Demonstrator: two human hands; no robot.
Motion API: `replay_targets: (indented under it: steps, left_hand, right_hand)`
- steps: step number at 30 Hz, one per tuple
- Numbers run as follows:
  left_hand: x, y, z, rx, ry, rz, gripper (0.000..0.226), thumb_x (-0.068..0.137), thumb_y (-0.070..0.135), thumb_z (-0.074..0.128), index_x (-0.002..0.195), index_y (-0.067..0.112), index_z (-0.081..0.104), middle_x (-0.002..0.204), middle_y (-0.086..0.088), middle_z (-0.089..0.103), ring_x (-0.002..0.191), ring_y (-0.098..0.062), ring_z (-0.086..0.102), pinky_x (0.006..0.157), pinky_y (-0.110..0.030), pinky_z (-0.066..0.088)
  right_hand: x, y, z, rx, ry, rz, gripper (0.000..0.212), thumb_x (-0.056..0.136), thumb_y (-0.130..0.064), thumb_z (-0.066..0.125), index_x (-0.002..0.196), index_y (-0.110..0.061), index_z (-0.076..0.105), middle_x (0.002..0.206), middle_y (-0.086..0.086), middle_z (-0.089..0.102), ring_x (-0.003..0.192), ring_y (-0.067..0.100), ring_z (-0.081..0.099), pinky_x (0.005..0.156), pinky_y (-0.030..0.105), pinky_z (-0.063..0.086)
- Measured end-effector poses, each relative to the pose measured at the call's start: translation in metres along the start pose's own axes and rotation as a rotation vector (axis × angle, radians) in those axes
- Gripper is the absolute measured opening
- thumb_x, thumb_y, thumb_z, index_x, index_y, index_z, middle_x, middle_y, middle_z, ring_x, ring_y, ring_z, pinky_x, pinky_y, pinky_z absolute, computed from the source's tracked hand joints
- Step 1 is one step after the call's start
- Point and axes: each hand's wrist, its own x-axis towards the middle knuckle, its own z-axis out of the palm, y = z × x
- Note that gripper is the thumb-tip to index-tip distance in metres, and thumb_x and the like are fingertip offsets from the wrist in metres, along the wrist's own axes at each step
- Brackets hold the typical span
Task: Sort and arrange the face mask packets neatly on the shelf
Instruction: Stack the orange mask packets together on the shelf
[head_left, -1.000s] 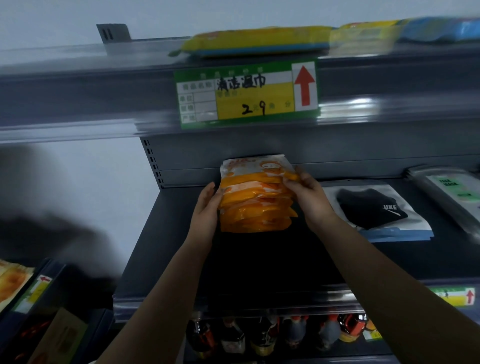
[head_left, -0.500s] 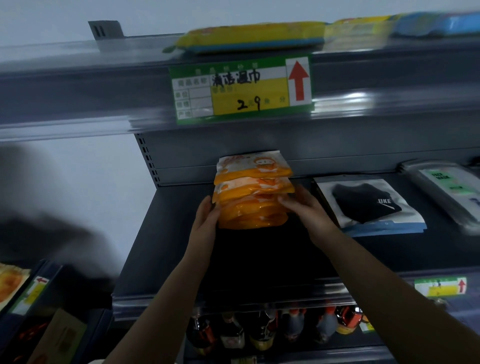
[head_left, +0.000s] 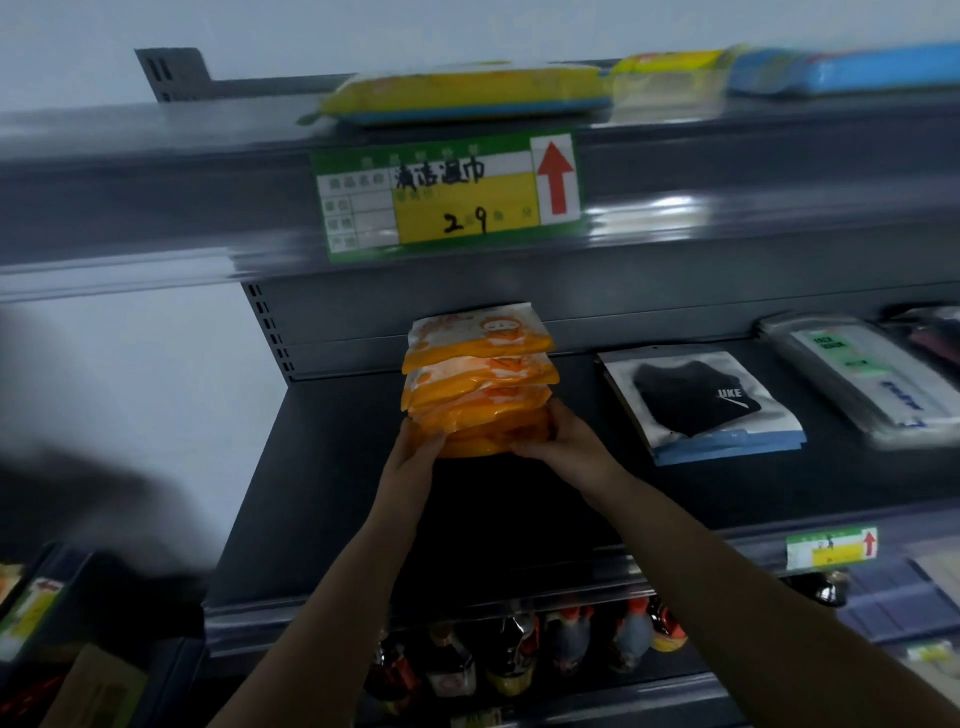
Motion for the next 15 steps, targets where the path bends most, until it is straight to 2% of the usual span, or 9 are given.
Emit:
replay_targets:
  steps: [3,4,5,7,9,12,15]
  left_hand:
    - [-0.003,0.001,-0.005,0.040,0.017,-0.001,0.042,0.092,0.030,0.055,0.133,0.030,0.047,0.124,0.001,0.060,0.107,-0.019,0.061,0.083,-0.032,0.050]
    - [-0.005,0.001,-0.007,0.047,0.020,-0.001,0.041,0.091,0.027,0.056,0.131,0.027,0.049,0.123,-0.002,0.061,0.105,-0.020,0.063,0.080,-0.031,0.050]
    - [-0.008,0.000,-0.007,0.045,0.021,-0.007,0.036,0.091,0.024,0.056,0.127,0.025,0.051,0.120,-0.005,0.063,0.100,-0.020,0.064,0.077,-0.030,0.050]
    - [-0.016,-0.002,-0.006,0.043,0.030,-0.025,0.021,0.092,0.016,0.055,0.109,0.028,0.057,0.108,-0.003,0.065,0.090,-0.017,0.064,0.072,-0.027,0.048]
    - [-0.023,-0.006,-0.002,0.048,0.039,-0.031,0.020,0.092,0.012,0.054,0.099,0.031,0.056,0.103,-0.001,0.064,0.089,-0.016,0.063,0.073,-0.028,0.048]
    - [-0.025,-0.009,0.002,0.076,0.028,-0.012,0.029,0.091,0.014,0.054,0.119,0.023,0.054,0.115,-0.006,0.063,0.100,-0.022,0.063,0.082,-0.033,0.051]
    - [-0.022,-0.010,0.004,0.087,0.034,-0.016,0.039,0.091,0.013,0.054,0.127,0.026,0.051,0.115,0.000,0.062,0.101,-0.019,0.062,0.079,-0.031,0.051]
  right_hand:
    - [-0.007,-0.004,-0.004,-0.097,0.056,0.008,0.097,0.066,-0.039,0.078,0.145,-0.015,0.027,0.132,0.003,0.054,0.121,0.022,0.053,0.102,0.036,0.043]
    - [-0.009,-0.003,-0.005,-0.118,0.071,0.021,0.100,0.068,-0.037,0.077,0.148,-0.014,0.021,0.137,0.003,0.050,0.124,0.023,0.050,0.103,0.035,0.041]
    - [-0.013,-0.002,-0.005,-0.130,0.068,0.028,0.096,0.073,-0.031,0.075,0.149,-0.014,0.018,0.139,0.002,0.047,0.125,0.023,0.048,0.102,0.034,0.040]
    - [-0.020,0.004,-0.002,-0.162,0.027,0.055,0.083,0.077,-0.023,0.072,0.147,-0.017,0.026,0.136,0.002,0.050,0.124,0.022,0.049,0.100,0.033,0.042]
    - [-0.024,0.010,0.006,-0.162,-0.011,0.097,0.080,0.073,-0.027,0.072,0.142,-0.020,0.033,0.133,0.002,0.053,0.120,0.022,0.053,0.101,0.039,0.045]
    - [-0.028,0.009,0.016,-0.103,-0.012,0.095,0.068,0.076,-0.020,0.069,0.138,-0.021,0.041,0.127,0.001,0.058,0.115,0.020,0.056,0.099,0.039,0.047]
    - [-0.026,0.002,0.024,-0.073,0.021,0.069,0.067,0.070,-0.022,0.064,0.133,-0.020,0.045,0.120,0.003,0.061,0.108,0.020,0.060,0.096,0.040,0.049]
